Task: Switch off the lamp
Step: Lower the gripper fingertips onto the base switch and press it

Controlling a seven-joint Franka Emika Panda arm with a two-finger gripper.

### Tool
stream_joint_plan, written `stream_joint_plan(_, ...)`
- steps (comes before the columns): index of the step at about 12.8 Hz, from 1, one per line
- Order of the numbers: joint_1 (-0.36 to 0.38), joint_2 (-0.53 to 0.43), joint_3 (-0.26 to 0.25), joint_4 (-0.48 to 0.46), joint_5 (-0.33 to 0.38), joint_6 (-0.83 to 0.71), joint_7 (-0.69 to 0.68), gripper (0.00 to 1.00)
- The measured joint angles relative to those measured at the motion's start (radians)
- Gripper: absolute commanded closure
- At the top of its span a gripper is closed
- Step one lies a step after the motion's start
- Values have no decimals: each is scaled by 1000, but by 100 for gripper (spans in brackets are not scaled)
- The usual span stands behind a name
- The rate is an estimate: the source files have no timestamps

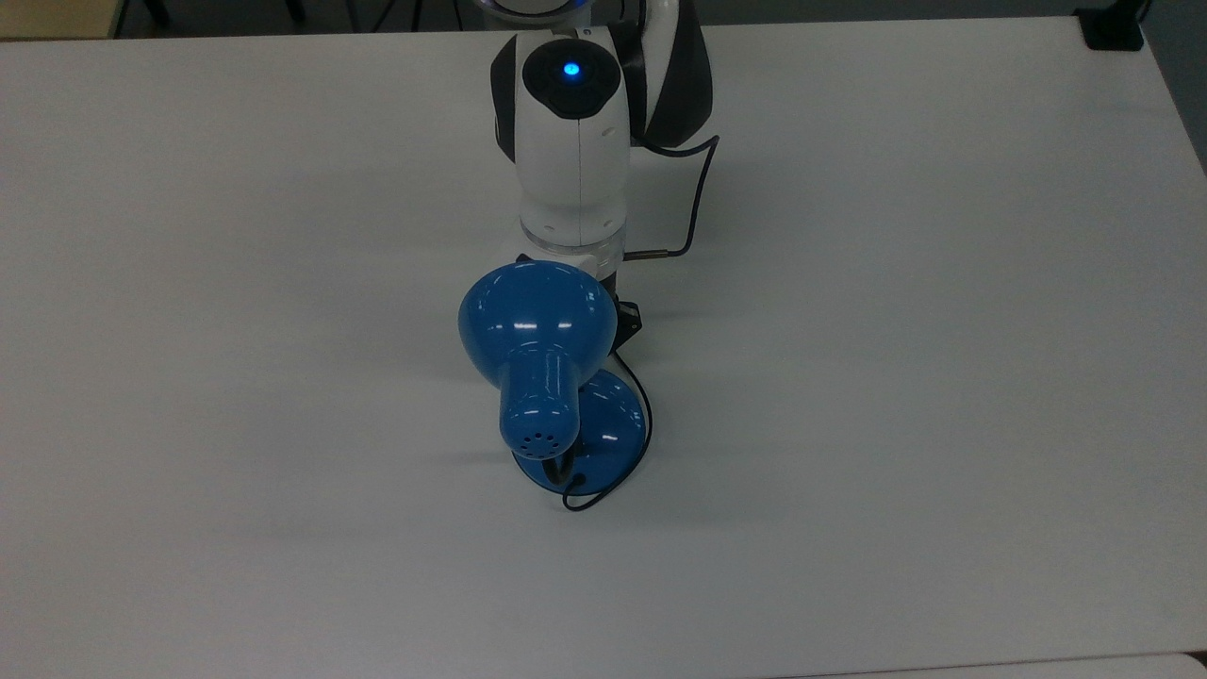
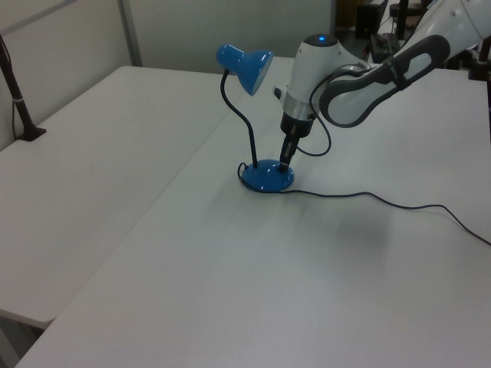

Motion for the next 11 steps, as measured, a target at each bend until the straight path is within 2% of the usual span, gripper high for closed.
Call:
stream_joint_plan(7, 0, 1, 0, 0, 0, -2, 0, 100)
stream_joint_plan(11, 4, 1, 0, -6, 0, -68, 0, 100)
